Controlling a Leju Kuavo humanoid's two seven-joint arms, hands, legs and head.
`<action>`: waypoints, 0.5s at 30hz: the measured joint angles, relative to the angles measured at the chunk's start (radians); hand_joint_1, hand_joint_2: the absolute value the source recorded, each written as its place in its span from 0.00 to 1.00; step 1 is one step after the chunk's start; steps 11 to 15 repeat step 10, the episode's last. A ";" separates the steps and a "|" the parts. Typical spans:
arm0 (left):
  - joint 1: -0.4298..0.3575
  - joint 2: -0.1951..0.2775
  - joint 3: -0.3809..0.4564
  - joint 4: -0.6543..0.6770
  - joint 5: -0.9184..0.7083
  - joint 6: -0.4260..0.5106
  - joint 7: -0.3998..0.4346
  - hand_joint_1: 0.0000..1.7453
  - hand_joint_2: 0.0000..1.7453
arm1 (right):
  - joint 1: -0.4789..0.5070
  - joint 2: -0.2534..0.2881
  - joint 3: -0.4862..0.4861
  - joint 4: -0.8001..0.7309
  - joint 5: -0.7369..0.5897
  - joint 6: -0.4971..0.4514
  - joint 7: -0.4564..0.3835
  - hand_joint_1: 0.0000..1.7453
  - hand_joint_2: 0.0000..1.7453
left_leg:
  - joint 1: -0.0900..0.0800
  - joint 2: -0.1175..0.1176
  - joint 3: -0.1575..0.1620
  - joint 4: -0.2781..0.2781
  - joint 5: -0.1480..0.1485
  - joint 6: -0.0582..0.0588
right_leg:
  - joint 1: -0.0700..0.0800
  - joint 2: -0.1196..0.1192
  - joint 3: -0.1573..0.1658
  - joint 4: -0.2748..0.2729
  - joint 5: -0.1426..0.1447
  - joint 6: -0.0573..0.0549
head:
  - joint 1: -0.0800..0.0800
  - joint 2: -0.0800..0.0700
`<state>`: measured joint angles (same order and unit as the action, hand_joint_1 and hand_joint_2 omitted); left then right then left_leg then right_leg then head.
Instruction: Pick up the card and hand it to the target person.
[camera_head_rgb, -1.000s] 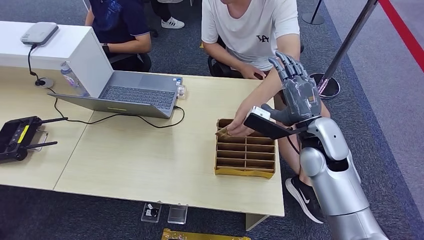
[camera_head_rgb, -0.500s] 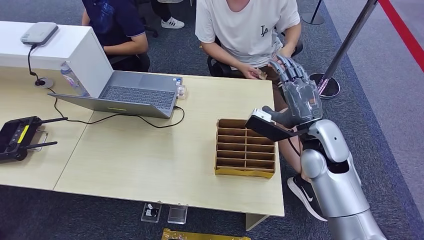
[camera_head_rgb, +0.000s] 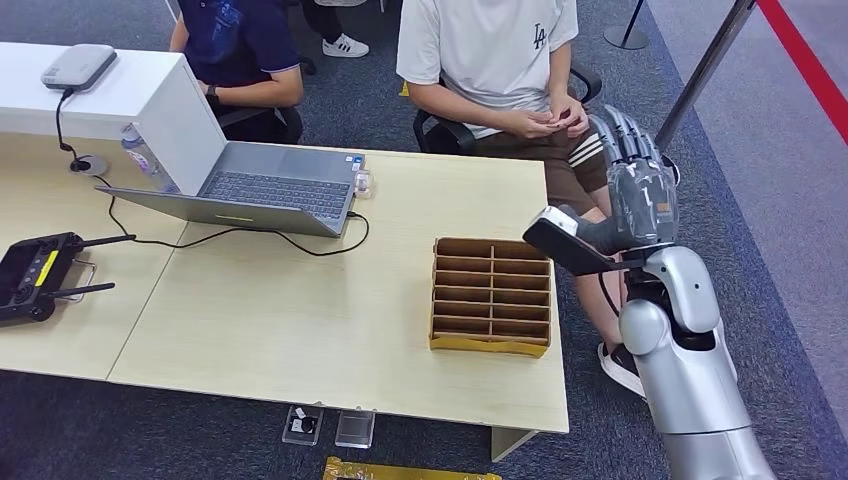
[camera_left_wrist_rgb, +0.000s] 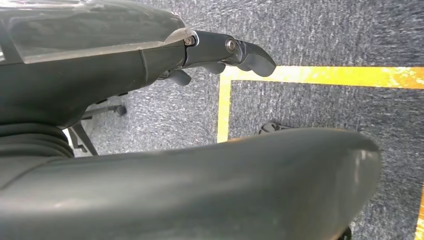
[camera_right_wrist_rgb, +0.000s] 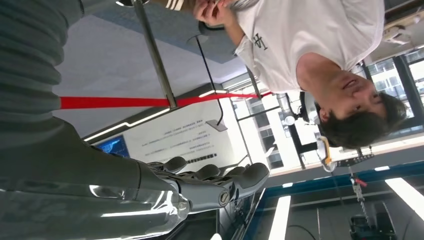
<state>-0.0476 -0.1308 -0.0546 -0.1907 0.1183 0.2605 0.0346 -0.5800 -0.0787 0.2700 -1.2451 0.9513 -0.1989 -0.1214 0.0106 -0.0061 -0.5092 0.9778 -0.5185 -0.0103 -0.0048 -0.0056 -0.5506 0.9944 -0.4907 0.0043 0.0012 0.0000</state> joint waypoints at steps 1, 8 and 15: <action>0.000 0.000 0.000 0.000 0.000 0.000 0.002 0.00 0.00 | -0.001 -0.003 -0.013 0.008 0.003 -0.010 0.000 0.00 1.00 | 0.000 0.000 0.000 0.000 0.000 0.000 | 0.000 0.000 0.000 0.000 0.000 0.000 | 0.000 0.000; 0.000 0.000 0.002 0.000 0.006 0.009 0.011 0.00 0.00 | -0.035 -0.044 -0.143 0.123 0.008 -0.106 -0.019 0.00 1.00 | 0.000 0.000 0.000 0.001 0.000 0.000 | 0.000 0.000 0.000 0.000 0.000 0.000 | 0.000 0.000; 0.000 0.000 0.003 0.000 0.006 0.012 0.015 0.00 0.00 | -0.042 -0.058 -0.177 0.163 -0.002 -0.130 -0.026 0.00 1.00 | 0.000 0.000 -0.001 0.001 0.000 0.000 | 0.000 0.000 0.000 0.000 0.000 0.001 | 0.000 0.000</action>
